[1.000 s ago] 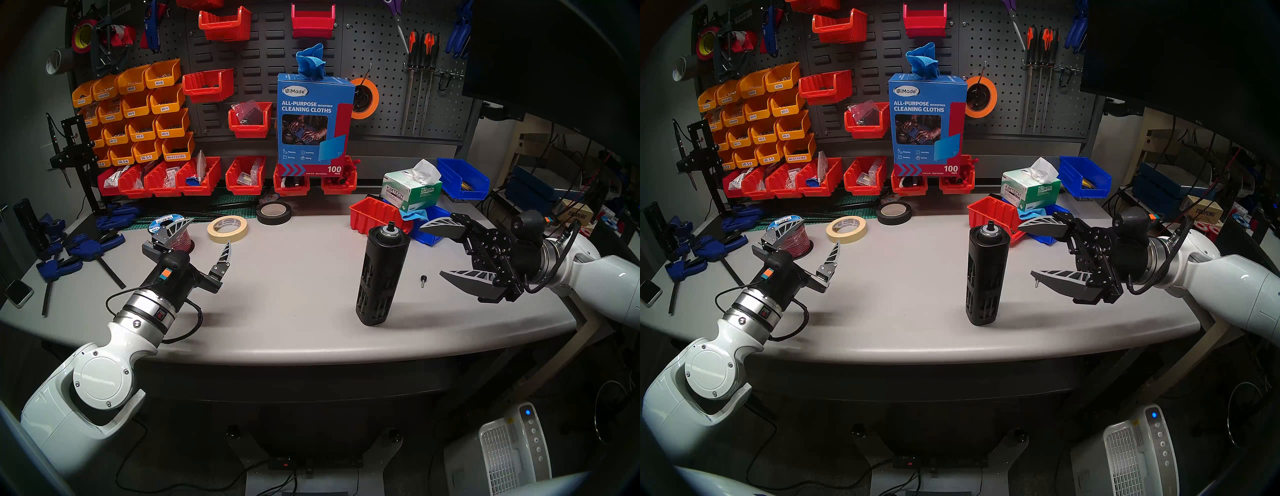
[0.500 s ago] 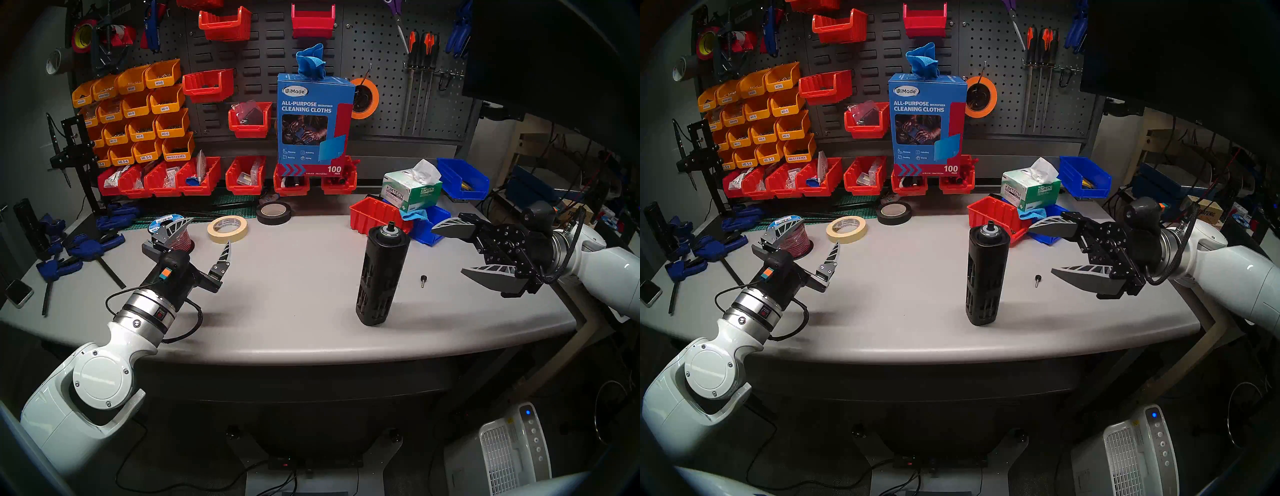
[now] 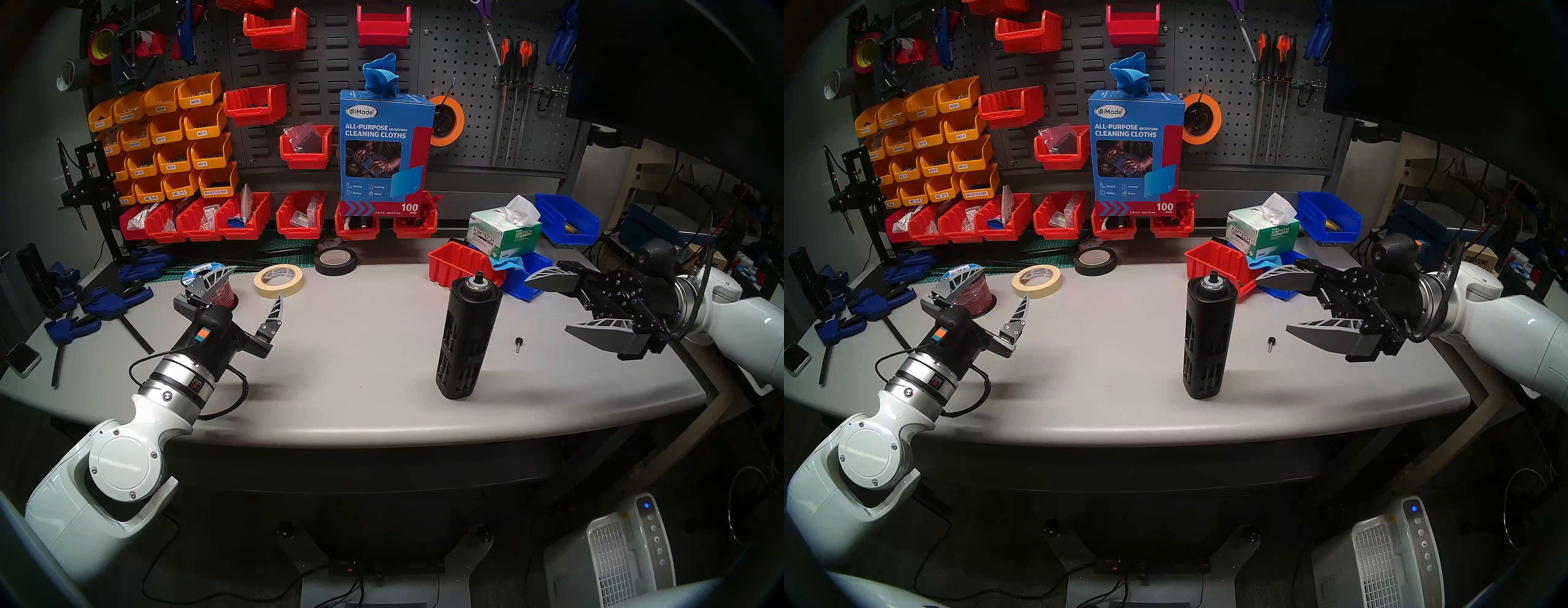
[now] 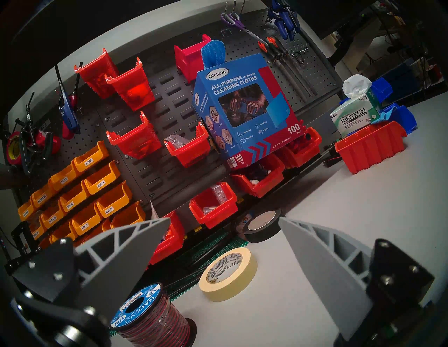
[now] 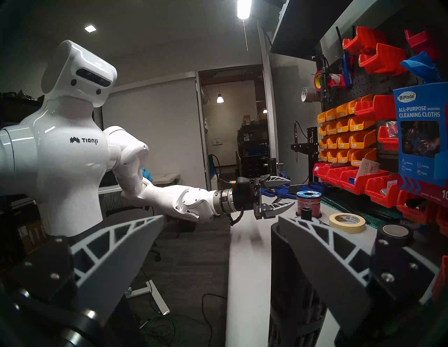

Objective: Pick a screwdriver bit and insert it into the screwdriver

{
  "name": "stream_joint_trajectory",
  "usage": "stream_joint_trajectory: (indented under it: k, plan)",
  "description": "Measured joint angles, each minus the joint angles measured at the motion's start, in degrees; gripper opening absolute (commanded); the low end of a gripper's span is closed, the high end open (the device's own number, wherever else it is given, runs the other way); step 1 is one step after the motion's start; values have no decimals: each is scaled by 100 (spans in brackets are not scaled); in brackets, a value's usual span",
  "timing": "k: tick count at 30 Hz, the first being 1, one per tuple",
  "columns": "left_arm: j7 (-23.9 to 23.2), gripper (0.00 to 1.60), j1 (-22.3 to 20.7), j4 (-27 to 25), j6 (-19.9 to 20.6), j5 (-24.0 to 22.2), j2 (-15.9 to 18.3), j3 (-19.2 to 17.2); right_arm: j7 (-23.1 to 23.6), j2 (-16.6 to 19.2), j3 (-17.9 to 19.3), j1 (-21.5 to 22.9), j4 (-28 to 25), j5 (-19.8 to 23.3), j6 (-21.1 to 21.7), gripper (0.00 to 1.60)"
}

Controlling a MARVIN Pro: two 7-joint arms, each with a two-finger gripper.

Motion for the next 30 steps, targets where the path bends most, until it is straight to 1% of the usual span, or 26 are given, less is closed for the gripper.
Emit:
stream_joint_trajectory:
  k: [9,16,30]
  plan:
    - [3,160,1,-5,0,0,1,-3,-410,1,23,11,-130,-214,-179,160]
    - [5,160,1,-9,0,0,1,-6,-763,2,16,8,-207,-223,-267,160]
    - [9,160,2,-18,0,0,2,-15,-1272,3,-57,-12,-295,-338,-317,160]
